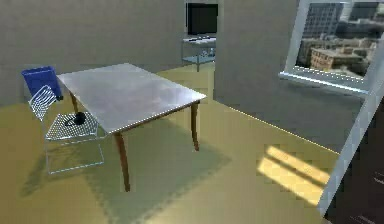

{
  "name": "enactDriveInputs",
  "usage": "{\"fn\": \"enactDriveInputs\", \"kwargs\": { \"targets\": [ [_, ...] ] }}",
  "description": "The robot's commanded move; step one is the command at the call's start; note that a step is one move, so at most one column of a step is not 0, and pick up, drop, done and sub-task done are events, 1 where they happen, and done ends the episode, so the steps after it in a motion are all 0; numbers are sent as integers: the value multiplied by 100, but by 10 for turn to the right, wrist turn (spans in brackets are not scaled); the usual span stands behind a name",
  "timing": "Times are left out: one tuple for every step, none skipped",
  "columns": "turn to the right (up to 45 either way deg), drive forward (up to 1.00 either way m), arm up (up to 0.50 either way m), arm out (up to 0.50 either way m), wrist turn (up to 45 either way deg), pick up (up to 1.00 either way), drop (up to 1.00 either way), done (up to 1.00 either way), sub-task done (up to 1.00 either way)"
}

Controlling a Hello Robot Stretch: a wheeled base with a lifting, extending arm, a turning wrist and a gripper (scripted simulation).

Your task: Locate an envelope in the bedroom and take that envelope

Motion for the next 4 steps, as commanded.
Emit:
{"fn": "enactDriveInputs", "kwargs": {
  "targets": [
    [420,0,0,0,0,0,0,0,0],
    [0,20,0,0,0,0,0,0,0],
    [-450,0,0,0,0,0,0,0,0],
    [-390,0,0,0,0,0,0,0,0]
  ]
}}
